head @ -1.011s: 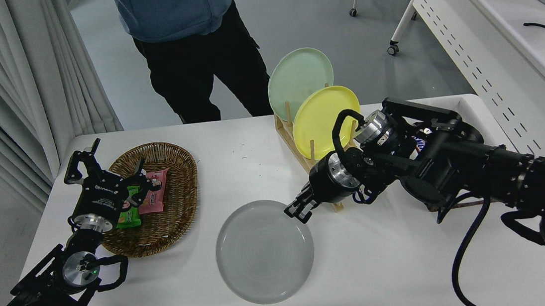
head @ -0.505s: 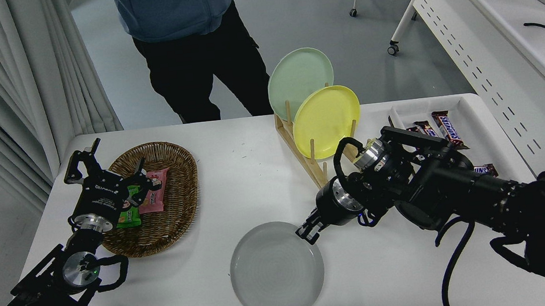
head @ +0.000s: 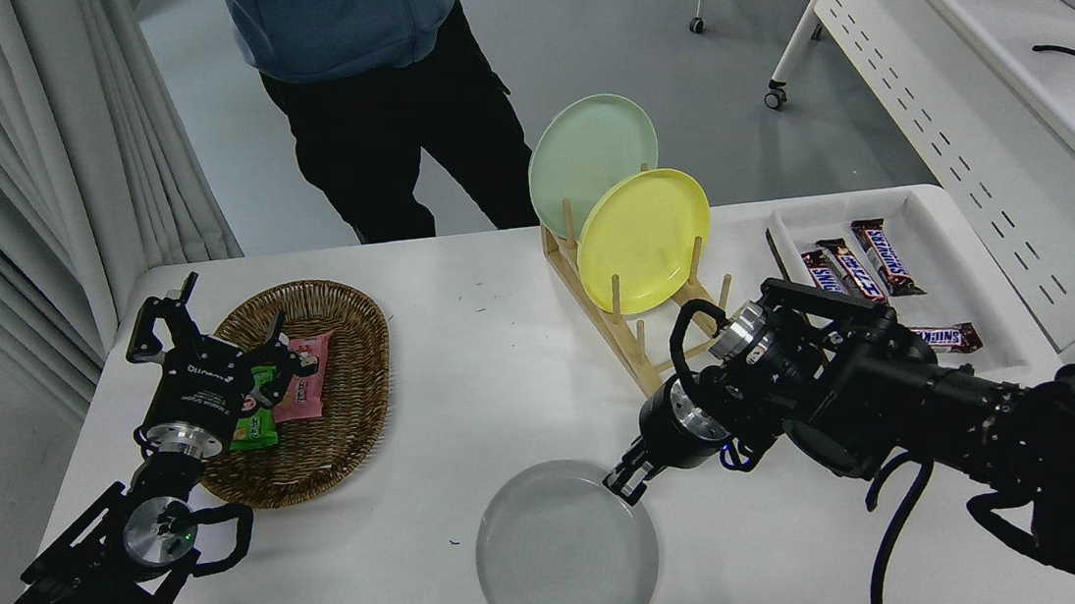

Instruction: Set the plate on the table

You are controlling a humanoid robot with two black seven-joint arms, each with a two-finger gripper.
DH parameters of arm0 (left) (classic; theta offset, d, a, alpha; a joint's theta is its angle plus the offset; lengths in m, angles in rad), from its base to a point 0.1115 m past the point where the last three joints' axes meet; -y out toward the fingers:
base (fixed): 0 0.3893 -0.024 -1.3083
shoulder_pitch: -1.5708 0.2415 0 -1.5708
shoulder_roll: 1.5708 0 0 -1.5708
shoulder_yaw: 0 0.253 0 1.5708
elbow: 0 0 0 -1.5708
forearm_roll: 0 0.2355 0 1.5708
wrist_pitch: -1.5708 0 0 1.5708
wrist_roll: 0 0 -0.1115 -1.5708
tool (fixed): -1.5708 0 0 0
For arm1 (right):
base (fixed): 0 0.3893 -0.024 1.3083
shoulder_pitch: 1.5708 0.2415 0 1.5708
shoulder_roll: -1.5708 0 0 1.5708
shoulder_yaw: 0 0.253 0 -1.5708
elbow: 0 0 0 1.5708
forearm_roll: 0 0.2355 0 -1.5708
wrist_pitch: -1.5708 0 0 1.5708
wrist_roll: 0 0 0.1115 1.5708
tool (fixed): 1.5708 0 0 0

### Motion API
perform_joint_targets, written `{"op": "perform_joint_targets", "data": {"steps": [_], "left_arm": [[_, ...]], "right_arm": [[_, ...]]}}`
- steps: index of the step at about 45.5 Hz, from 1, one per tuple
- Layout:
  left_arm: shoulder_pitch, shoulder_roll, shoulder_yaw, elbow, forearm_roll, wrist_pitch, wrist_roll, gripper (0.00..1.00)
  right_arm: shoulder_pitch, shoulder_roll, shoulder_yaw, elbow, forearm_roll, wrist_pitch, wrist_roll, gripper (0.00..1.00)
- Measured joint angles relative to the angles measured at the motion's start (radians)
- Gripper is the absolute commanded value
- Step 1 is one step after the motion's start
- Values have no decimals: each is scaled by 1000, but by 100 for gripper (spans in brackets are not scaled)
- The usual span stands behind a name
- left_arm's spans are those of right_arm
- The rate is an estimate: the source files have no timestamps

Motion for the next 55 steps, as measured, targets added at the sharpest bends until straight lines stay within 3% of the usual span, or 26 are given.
{"op": "perform_joint_targets", "data": {"steps": [8, 9, 14, 16, 42, 48, 55], "left_arm": [[0, 0, 0, 0, 0, 0, 0, 100], [0, 0, 0, 0, 0, 0, 0, 100], [0, 0, -1, 0, 0, 0, 0, 100], [0, 0, -1, 0, 0, 0, 0, 100], [0, 0, -1, 0, 0, 0, 0, 100], [0, 0, -1, 0, 0, 0, 0, 100], [0, 0, -1, 0, 0, 0, 0, 100]], "right_arm": [[-3, 1, 4, -1, -2, 0, 0, 0], [-3, 1, 6, -1, -2, 0, 0, 5], [-5, 2, 12, -2, -4, 0, 0, 76], [-5, 2, 14, -2, -4, 0, 1, 97], [39, -7, 8, 26, -23, 33, 1, 99], [64, -28, 0, 48, -28, 129, 1, 99], [101, -69, -7, 93, -83, 337, 3, 99]]}}
